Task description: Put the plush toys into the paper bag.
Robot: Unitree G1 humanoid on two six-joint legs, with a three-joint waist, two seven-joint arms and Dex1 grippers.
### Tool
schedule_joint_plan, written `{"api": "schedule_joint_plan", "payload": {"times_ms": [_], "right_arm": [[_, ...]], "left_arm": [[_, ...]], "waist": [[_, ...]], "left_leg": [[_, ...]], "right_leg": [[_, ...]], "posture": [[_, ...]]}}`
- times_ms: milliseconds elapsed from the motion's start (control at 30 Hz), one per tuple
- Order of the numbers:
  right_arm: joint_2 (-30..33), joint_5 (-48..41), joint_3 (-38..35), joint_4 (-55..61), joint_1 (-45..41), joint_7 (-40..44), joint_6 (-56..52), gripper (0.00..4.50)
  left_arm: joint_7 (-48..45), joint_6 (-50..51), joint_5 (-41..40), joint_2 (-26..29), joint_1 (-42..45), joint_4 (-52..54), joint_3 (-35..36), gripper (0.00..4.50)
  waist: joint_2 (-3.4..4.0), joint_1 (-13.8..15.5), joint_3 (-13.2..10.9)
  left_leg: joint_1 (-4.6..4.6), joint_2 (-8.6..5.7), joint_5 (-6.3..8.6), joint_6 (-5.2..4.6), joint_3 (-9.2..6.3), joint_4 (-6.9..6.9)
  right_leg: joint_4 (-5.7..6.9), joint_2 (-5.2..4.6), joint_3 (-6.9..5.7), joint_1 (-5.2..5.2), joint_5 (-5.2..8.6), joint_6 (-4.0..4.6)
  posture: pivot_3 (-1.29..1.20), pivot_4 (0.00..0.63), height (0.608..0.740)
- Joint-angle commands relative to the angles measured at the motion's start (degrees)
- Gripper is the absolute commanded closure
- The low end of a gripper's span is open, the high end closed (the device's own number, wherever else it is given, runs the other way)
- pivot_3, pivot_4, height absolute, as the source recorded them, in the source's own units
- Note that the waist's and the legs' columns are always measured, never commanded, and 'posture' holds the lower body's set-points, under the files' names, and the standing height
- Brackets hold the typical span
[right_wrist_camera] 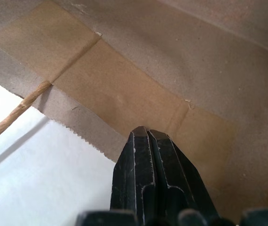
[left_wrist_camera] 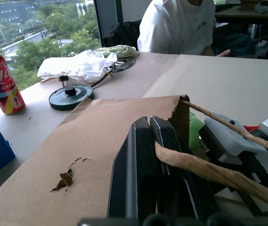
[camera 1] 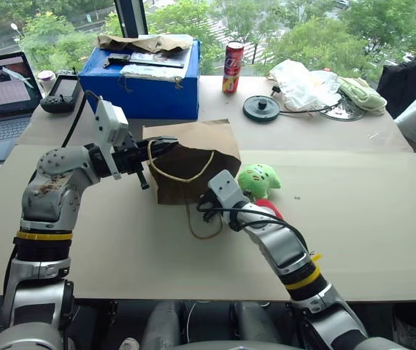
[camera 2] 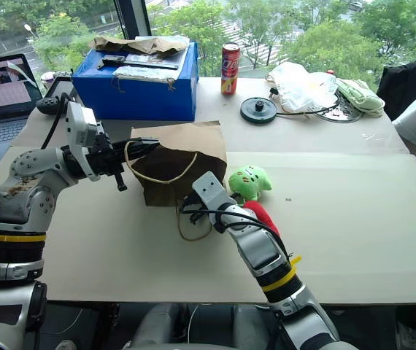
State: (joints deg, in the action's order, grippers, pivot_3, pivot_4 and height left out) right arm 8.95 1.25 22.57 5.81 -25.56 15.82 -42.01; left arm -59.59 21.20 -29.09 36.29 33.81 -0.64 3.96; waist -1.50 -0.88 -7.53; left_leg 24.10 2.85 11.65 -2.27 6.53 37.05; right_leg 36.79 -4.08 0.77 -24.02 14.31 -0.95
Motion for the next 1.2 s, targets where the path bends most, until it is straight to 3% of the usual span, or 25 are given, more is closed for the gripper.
{"api": "schedule_joint_plan", "payload": {"times_ms": [33,233,400,567,700,1200], "right_arm": [[1.3,-2.7,-3.3,8.7,0.6,2.8,-4.5,4.47],[1.3,-9.2,-10.2,20.6,0.0,5.4,-14.6,4.47],[2.0,-13.3,-16.9,26.0,-0.6,5.8,-20.2,3.10],[6.4,-15.7,-25.9,27.0,-1.5,5.8,-24.0,1.40],[9.7,-13.9,-27.2,23.0,-0.5,3.3,-24.2,0.03],[5.6,-10.4,-23.1,10.8,-0.6,-4.7,-22.4,0.03]], "left_arm": [[0.3,-2.1,1.3,-0.2,0.2,0.2,0.2,4.50],[0.8,-3.8,3.7,-0.5,0.2,-1.7,-0.5,4.50],[0.7,-4.0,4.3,-0.9,0.6,-2.3,-0.3,4.50],[0.8,-3.9,4.4,-1.1,0.9,-2.4,-0.1,4.50],[1.2,-3.0,3.7,-1.6,1.7,-2.1,0.3,4.50],[1.6,-2.0,3.4,-1.6,3.0,-1.5,0.8,4.50]], "waist": [[0.00,0.0,0.0],[0.00,0.1,0.0],[0.00,0.1,0.0],[0.00,0.2,0.0],[0.00,0.2,0.0],[0.00,0.0,0.0]], "left_leg": [[0.03,-0.01,0.00,0.00,0.00,-0.01],[0.10,0.00,0.00,0.00,-0.01,-0.06],[0.09,0.00,0.00,0.00,-0.01,-0.06],[0.09,-0.03,0.00,0.00,0.00,-0.06],[0.09,-0.05,0.01,-0.01,0.00,-0.06],[0.08,-0.03,0.00,-0.01,0.01,-0.10]], "right_leg": [[0.00,-0.01,0.00,-0.02,0.00,0.00],[-0.03,-0.01,-0.02,-0.07,0.00,0.00],[-0.04,0.01,-0.02,-0.08,0.00,0.00],[-0.06,-0.02,-0.01,-0.07,0.00,0.00],[-0.10,-0.05,-0.02,-0.05,0.00,0.00],[-0.09,-0.01,0.05,-0.08,0.01,0.01]], "posture": [[0.00,0.150,0.739],[0.00,0.150,0.739],[0.00,0.150,0.739],[0.00,0.150,0.739],[0.00,0.150,0.739],[0.00,0.150,0.739]]}}
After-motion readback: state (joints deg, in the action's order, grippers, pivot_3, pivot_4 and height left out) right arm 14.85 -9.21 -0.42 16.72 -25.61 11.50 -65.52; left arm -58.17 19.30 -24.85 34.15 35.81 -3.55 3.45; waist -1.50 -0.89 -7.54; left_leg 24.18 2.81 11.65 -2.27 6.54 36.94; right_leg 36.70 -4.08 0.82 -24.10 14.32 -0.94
